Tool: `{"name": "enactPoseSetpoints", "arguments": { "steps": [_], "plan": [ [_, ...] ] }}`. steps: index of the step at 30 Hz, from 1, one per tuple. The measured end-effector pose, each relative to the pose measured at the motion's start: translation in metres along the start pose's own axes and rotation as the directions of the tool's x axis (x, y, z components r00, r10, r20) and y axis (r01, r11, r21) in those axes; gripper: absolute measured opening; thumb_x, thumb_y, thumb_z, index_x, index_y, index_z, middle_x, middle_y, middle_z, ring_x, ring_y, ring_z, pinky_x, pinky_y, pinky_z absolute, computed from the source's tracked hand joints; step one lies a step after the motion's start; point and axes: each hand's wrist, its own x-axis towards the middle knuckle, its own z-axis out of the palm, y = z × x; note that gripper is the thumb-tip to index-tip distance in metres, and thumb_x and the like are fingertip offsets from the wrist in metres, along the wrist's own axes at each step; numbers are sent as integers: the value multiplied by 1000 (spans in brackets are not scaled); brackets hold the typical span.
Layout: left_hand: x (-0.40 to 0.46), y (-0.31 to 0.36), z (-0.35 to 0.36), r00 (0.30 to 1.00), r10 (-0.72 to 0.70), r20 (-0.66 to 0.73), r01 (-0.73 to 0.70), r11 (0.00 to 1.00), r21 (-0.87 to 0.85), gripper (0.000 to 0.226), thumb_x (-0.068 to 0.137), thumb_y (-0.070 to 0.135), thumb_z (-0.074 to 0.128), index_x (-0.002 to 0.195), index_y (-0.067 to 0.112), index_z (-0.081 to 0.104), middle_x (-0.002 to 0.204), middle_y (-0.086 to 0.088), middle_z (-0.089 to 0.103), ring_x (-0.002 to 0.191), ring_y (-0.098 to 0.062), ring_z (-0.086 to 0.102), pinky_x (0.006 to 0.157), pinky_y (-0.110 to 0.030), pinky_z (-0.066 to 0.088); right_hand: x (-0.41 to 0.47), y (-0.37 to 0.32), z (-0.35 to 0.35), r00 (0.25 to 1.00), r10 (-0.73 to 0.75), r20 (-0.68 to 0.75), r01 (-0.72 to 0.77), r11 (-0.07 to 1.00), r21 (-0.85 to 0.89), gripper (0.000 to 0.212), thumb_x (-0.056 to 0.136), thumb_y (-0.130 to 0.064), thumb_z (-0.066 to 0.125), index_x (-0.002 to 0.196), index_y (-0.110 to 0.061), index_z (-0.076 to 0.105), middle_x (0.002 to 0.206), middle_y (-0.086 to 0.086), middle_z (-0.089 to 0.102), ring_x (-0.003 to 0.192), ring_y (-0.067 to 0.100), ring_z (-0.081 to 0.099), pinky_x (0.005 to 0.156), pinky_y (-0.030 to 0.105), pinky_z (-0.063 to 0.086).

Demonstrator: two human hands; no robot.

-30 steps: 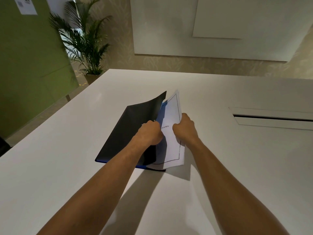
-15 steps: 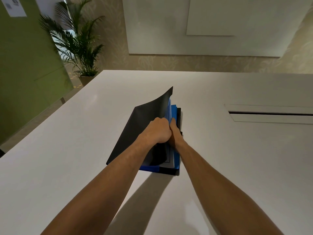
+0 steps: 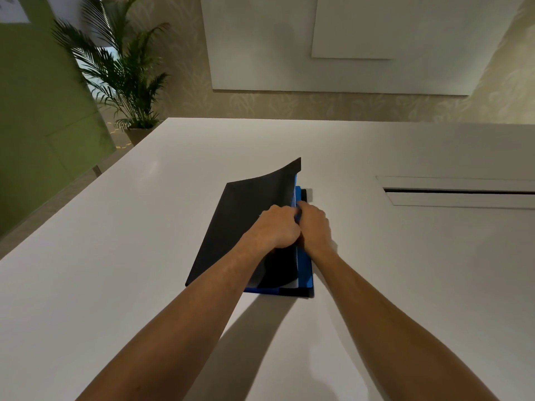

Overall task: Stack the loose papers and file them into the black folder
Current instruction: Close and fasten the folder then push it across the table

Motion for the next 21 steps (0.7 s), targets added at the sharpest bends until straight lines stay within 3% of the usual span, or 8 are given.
{"name": "enactPoseSetpoints", "arguments": {
  "steps": [3,5,6,8,11,13,16,21],
  "plan": [
    [0,-2,12,995,88,-44,-85,994,65,45,94,30,48,139,27,42,106,-7,66,87,-25,63,82,-39,51,-12,19,-6,983,59,-176,-44,995,90,36,94,-14,58,130,-8,52,125,15,60,102,28,62,73,20,40],
    [1,-3,22,991,102,-82,-86,980,179,56,89,39,51,142,29,35,103,-6,66,87,-27,64,81,-41,53,-14,29,-6,965,135,-223,-108,986,126,49,90,-13,62,136,-12,45,134,14,52,90,22,60,58,9,33],
    [3,-4,27,990,96,-100,-71,971,228,54,87,45,53,137,27,41,98,-5,66,83,-25,64,78,-41,54,-15,33,-7,960,161,-231,-135,983,124,51,90,-14,63,137,-13,44,135,14,51,84,19,58,53,8,31],
    [7,-9,36,988,79,-132,-38,958,286,43,82,58,54,107,23,55,83,0,62,70,-18,59,70,-37,51,-17,40,-7,958,183,-222,-163,981,107,45,92,-23,63,133,-15,47,131,11,55,88,20,61,61,14,38],
    [13,-24,46,986,71,-152,-30,966,255,47,78,70,54,75,23,54,73,6,54,62,-9,50,67,-33,44,-20,49,-4,981,98,-168,-81,991,103,31,93,-37,61,117,-17,61,113,4,65,96,17,64,70,25,47],
    [16,-39,49,976,141,-167,-98,965,244,40,83,64,53,84,25,63,86,6,56,77,-11,52,77,-37,44,-22,52,-3,990,42,-137,-30,996,88,29,93,-40,60,113,-20,63,108,1,66,93,14,63,72,25,50],
    [18,-63,56,942,254,-221,-203,952,227,30,91,50,51,111,33,65,107,8,60,100,-15,53,87,-38,41,-24,55,1,992,-84,-90,85,996,6,31,95,-39,57,119,-22,63,115,2,66,103,17,60,83,28,48],
    [19,-77,68,901,266,-342,-246,964,102,47,90,45,55,131,23,51,128,1,58,115,-16,53,101,-38,41,-26,54,6,980,-197,-11,186,940,-286,34,100,-38,47,127,-25,63,128,2,63,116,21,54,95,37,45]
  ]
}}
